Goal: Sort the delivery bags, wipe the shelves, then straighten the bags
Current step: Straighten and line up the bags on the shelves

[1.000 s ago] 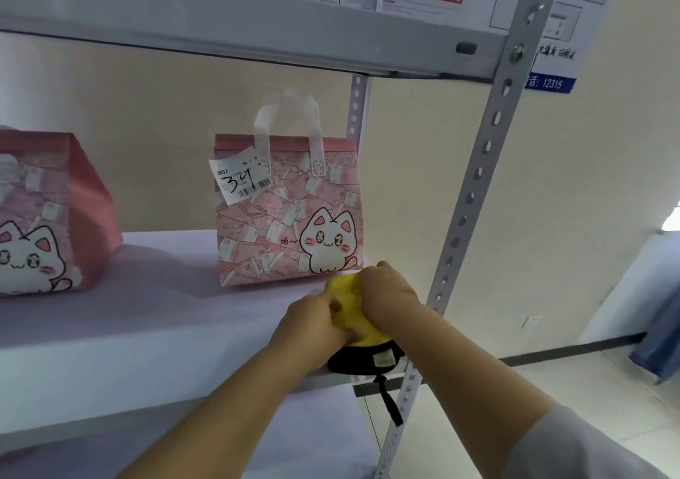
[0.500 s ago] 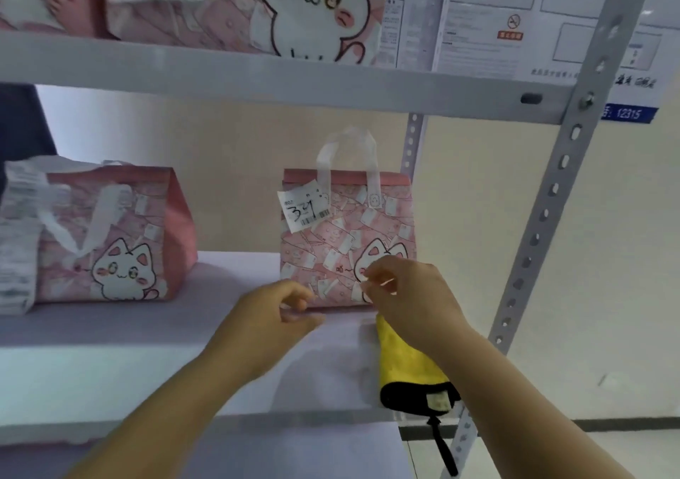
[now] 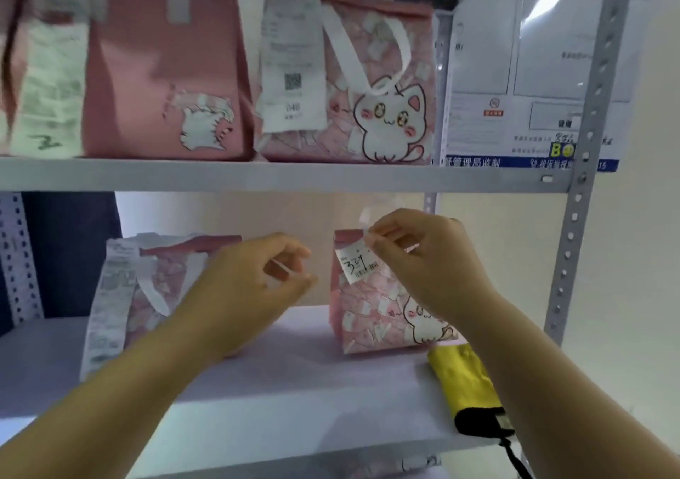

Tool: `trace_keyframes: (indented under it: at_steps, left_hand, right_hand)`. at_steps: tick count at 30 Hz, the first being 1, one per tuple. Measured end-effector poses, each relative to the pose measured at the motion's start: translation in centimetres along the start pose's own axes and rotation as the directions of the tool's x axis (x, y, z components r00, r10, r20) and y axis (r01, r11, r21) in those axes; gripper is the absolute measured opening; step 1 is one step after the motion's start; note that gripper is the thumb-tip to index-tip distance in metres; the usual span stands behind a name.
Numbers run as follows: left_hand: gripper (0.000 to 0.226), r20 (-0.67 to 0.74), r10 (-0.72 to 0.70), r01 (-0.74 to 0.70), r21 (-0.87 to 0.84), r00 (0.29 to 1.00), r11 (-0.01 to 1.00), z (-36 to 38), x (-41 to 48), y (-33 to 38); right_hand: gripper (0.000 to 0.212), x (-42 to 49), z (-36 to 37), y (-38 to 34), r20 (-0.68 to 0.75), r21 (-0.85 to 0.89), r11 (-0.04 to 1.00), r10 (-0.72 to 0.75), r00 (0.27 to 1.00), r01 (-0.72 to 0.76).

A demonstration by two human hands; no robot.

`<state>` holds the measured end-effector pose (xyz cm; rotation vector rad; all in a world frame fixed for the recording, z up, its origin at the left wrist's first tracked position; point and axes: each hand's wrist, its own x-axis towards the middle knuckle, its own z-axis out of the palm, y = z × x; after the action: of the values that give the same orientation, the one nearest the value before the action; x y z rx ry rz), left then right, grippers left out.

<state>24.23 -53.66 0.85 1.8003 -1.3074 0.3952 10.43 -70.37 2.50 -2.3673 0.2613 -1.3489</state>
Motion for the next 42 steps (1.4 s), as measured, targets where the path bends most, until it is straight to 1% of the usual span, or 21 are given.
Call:
trace_keyframes:
  at_steps: [5,8,10,13,15,18,21,23,24,26,28,31,33,36,40,42]
  left_hand:
    - [0.016,-0.016,0.148,-0.147,0.051,0.989,0.988,-4.5,1.5,1.2]
    - [0.027,-0.064,0.204,-0.198,0.088,0.977,0.976,-6.3,3.1,1.9]
    - [0.028,-0.094,0.214,-0.203,0.109,0.972,0.973,-6.9,4.4,2.4]
    - [0.02,-0.16,0.218,-0.195,0.146,0.963,0.97,-7.2,6.5,2.9]
    - [0.024,-0.192,0.208,-0.17,0.196,0.959,0.966,-7.0,7.9,3.0]
    - [0.036,-0.205,0.137,-0.082,0.256,0.969,0.963,-6.4,10.2,3.0]
    - [0.049,-0.19,0.048,0.016,0.32,0.981,0.947,-5.7,12.1,3.0]
    - [0.055,-0.174,-0.013,0.073,0.346,0.985,0.935,-5.3,13.0,3.0]
    - [0.057,-0.167,-0.045,0.102,0.348,0.985,0.932,-5.0,13.3,3.0]
    - [0.058,-0.159,-0.084,0.136,0.353,0.984,0.926,-4.6,13.8,2.9]
    - [0.058,-0.175,-0.085,0.147,0.375,0.981,0.915,-4.2,14.1,2.8]
    - [0.059,-0.24,-0.09,0.171,0.344,0.967,0.923,-4.1,14.2,3.0]
    - [0.059,-0.25,-0.09,0.17,0.32,0.964,0.932,-4.1,14.1,3.1]
    - [0.057,-0.246,-0.082,0.16,0.316,0.966,0.935,-4.1,14.3,3.3]
    - [0.054,-0.283,-0.092,0.168,0.259,0.955,0.951,-3.9,14.5,3.6]
    - [0.054,-0.285,-0.113,0.189,0.256,0.952,0.948,-3.7,14.5,3.7]
  right_hand:
    - [0.008,1.8,-1.0,-3.4,-0.109,-0.066,0.996,-0.069,0.992,0.062]
    - [0.006,3.3,-2.3,-4.1,-0.149,-0.112,0.992,-0.073,0.986,0.056]
    - [0.005,4.5,-3.3,-4.0,-0.175,-0.126,0.991,-0.057,0.983,0.035]
    - [0.005,6.6,-4.5,-3.3,-0.242,-0.15,0.989,-0.035,0.97,-0.002]
    - [0.008,8.0,-5.0,-2.4,-0.276,-0.158,0.986,0.007,0.961,-0.053]
    - [0.024,10.0,-5.6,-0.7,-0.277,-0.169,0.976,0.089,0.957,-0.14]
    - [0.05,11.7,-5.6,0.5,-0.252,-0.222,0.95,0.164,0.954,-0.222]
    - [0.065,12.7,-5.4,1.0,-0.208,-0.244,0.93,0.227,0.951,-0.276]
    - [0.068,13.1,-5.3,1.3,-0.177,-0.241,0.925,0.255,0.951,-0.293]
    - [0.065,13.7,-5.0,1.9,-0.115,-0.218,0.927,0.285,0.952,-0.304]
    - [0.057,14.0,-4.8,2.5,-0.07,-0.192,0.932,0.3,0.951,-0.308]
    - [0.047,14.2,-4.7,3.2,-0.02,-0.161,0.95,0.268,0.963,-0.267]
    - [0.044,14.3,-4.9,3.5,-0.006,-0.146,0.961,0.235,0.972,-0.234]
    - [0.042,14.4,-5.1,3.7,0.002,-0.11,0.967,0.232,0.973,-0.231]
    - [0.032,14.5,-5.3,3.7,0.012,-0.068,0.971,0.231,0.973,-0.23]
    - [0.027,14.4,-5.4,3.6,0.017,-0.055,0.972,0.231,0.973,-0.23]
